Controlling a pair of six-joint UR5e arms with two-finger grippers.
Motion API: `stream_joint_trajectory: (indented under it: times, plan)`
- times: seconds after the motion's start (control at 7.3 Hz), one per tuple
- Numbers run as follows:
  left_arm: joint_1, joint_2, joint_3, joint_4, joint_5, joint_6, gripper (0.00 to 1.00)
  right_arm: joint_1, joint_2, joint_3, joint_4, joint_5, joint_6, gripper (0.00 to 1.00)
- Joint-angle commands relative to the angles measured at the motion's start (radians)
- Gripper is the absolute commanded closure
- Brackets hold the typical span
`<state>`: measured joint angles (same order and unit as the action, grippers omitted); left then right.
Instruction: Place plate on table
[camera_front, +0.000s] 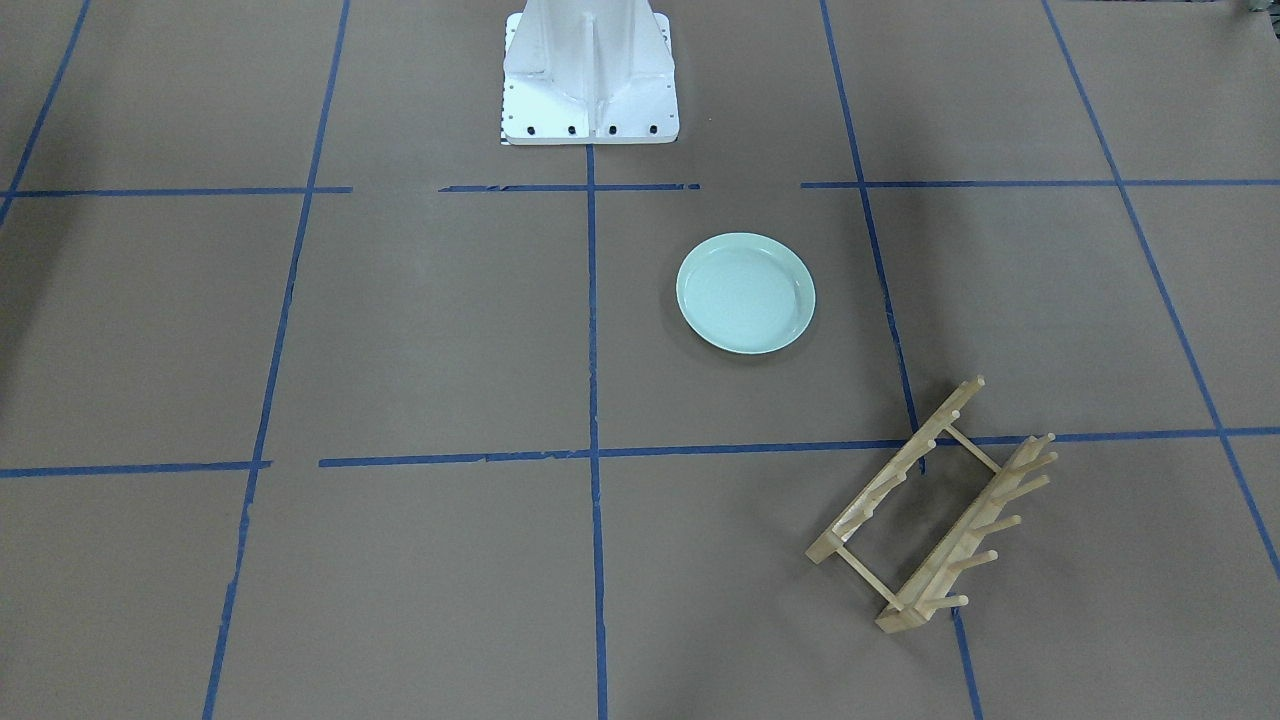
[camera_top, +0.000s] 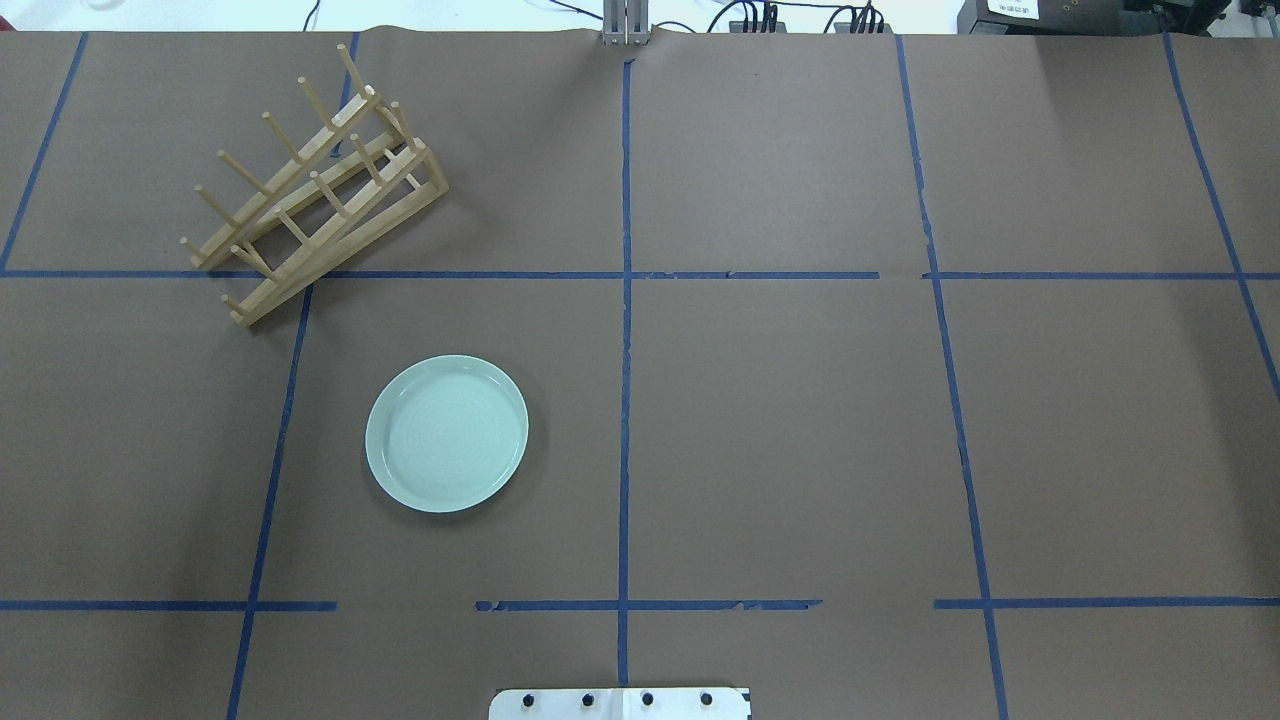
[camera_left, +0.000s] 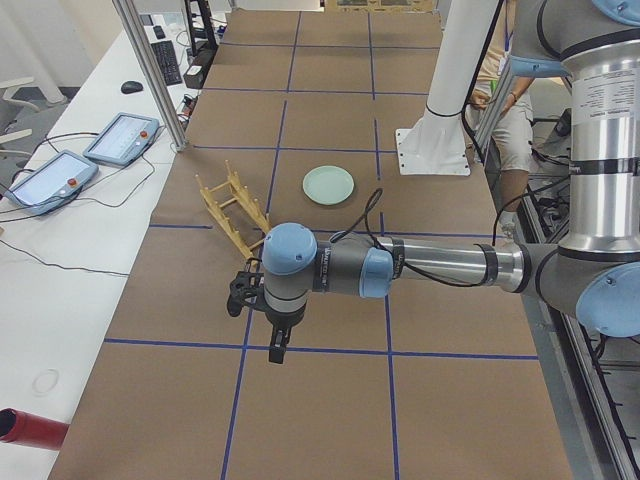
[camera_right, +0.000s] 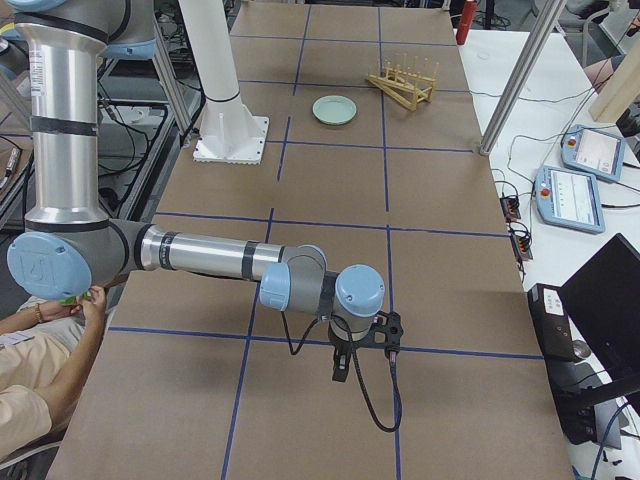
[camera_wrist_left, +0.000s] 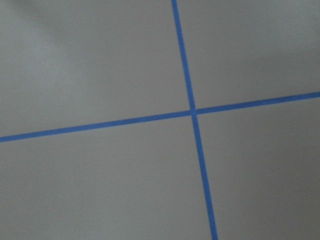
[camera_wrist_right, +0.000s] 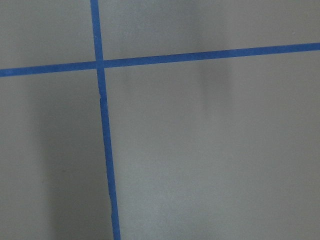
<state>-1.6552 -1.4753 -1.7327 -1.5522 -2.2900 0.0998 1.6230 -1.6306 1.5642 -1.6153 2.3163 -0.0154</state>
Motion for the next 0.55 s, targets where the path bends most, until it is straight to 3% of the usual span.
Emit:
stream_joint_trajectory:
  times: [0.0, 0.41]
  plan:
    - [-0.012, -0.039, -0.01, 0.144, -0.046, -0.043, 0.0, 0.0, 0.0, 0.001, 0.0, 0.0, 0.0, 0.0]
    - [0.024, -0.039, 0.01, 0.097, -0.049, -0.04, 0.0, 0.0, 0.0, -0.001, 0.0, 0.0, 0.0, 0.0]
